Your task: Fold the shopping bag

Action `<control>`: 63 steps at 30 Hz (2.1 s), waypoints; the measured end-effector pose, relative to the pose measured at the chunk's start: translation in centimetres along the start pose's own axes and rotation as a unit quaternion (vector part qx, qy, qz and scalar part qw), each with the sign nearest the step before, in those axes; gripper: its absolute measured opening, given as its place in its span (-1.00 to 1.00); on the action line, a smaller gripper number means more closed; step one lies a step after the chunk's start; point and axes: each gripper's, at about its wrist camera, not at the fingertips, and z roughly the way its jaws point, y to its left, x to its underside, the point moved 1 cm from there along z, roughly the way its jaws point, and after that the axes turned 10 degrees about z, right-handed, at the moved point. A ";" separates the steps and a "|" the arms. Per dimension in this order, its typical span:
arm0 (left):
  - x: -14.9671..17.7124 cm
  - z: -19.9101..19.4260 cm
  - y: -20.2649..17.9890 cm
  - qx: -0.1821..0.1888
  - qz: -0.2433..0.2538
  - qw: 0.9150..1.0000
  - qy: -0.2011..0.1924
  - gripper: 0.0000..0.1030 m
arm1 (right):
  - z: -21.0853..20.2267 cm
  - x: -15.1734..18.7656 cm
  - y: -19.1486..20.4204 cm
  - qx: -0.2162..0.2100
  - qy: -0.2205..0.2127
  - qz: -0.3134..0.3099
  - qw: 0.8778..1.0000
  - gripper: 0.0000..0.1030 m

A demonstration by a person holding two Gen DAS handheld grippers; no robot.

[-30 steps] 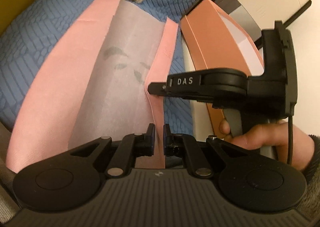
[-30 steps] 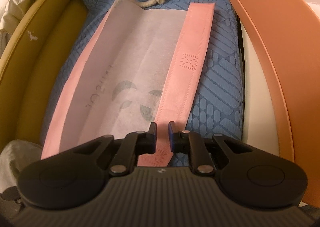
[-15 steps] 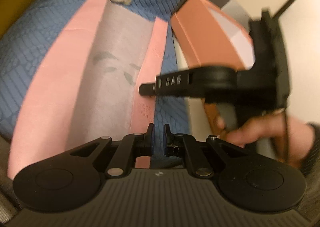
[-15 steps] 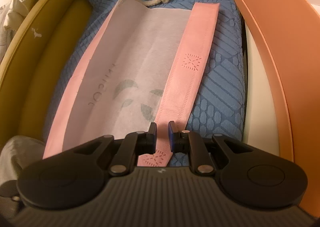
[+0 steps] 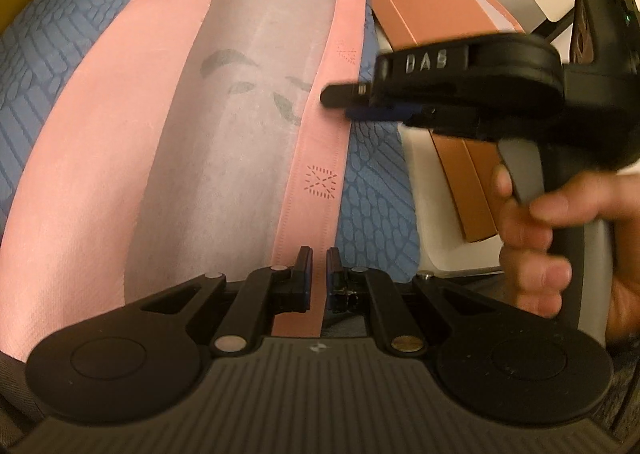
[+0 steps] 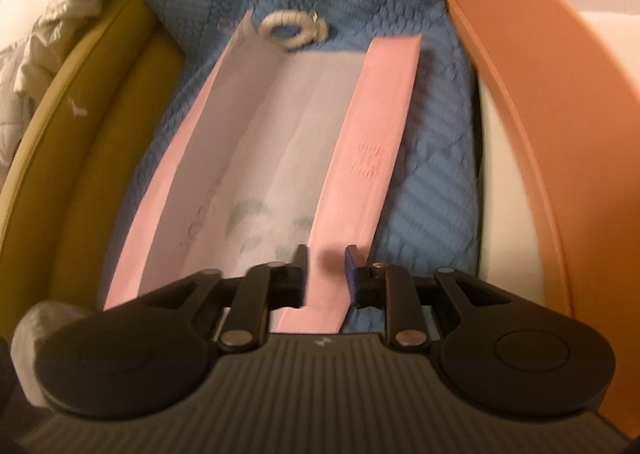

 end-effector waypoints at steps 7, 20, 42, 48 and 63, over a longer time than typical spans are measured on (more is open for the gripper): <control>0.0 -0.1 -0.4 -0.015 0.011 1.000 0.000 -0.85 | -0.1 -1.3 -1.2 -0.018 -0.034 0.031 0.999 -0.07; -0.1 -0.1 0.2 -0.011 -0.005 1.000 -0.009 -0.85 | 1.0 -1.3 -3.3 -0.067 -0.004 0.103 0.992 -0.04; -0.4 -1.1 -0.3 0.021 -0.004 1.000 -0.020 -0.79 | -0.7 1.6 -1.1 -0.059 0.013 0.075 0.995 -0.81; 0.1 -1.9 -1.5 0.020 0.029 0.999 -0.025 -0.45 | -1.8 2.1 -0.9 -0.036 0.004 0.059 0.998 -0.85; 1.2 -0.9 -2.6 0.018 0.061 0.998 0.002 -0.64 | -4.2 3.7 -2.6 0.015 -0.009 0.058 0.998 -0.88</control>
